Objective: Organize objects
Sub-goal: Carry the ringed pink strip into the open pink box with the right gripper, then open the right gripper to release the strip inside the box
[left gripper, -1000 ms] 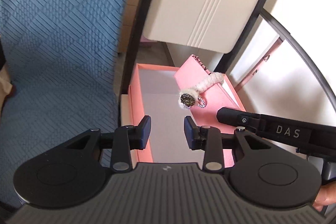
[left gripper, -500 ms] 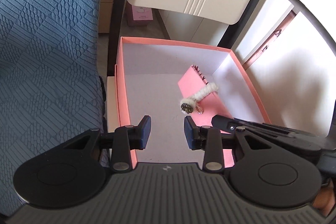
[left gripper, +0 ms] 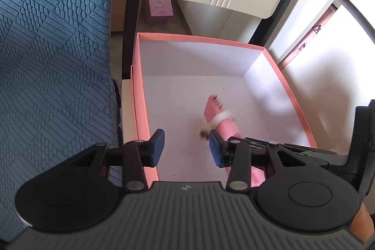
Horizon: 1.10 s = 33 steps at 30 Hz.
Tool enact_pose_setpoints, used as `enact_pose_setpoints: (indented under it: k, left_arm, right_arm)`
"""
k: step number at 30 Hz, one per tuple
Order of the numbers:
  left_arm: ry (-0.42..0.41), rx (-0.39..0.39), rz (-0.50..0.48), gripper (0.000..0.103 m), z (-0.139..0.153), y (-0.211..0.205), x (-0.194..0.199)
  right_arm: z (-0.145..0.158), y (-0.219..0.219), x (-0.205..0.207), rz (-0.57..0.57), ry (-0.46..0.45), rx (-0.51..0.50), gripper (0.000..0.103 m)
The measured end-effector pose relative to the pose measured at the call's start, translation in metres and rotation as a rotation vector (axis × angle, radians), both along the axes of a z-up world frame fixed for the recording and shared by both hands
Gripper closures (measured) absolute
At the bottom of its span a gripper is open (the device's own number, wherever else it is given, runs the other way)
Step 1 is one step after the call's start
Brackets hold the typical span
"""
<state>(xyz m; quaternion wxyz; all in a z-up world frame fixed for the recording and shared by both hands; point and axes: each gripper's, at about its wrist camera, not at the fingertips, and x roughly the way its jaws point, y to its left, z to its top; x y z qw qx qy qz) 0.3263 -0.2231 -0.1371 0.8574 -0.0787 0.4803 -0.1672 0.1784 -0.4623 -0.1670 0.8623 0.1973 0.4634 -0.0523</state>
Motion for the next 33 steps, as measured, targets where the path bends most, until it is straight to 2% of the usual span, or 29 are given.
enact_pose_setpoints:
  k: [3, 7, 22, 33]
  left_arm:
    - [-0.016, -0.007, -0.001, 0.055, 0.011, 0.003, -0.005]
    - [-0.048, -0.021, -0.003, 0.055, 0.03, 0.011, -0.016]
    - [-0.192, -0.073, -0.023, 0.054, 0.118, 0.05, -0.084]
    - [-0.27, -0.09, -0.04, 0.052, 0.158, 0.083, -0.136]
  right_arm:
    - [0.005, 0.0, -0.004, 0.002, 0.001, 0.009, 0.066]
    - [0.02, 0.001, -0.012, 0.003, -0.026, 0.009, 0.066]
    - [0.133, 0.017, -0.07, 0.004, -0.192, -0.026, 0.066]
    - [0.174, 0.053, -0.124, 0.003, -0.256, -0.071, 0.066]
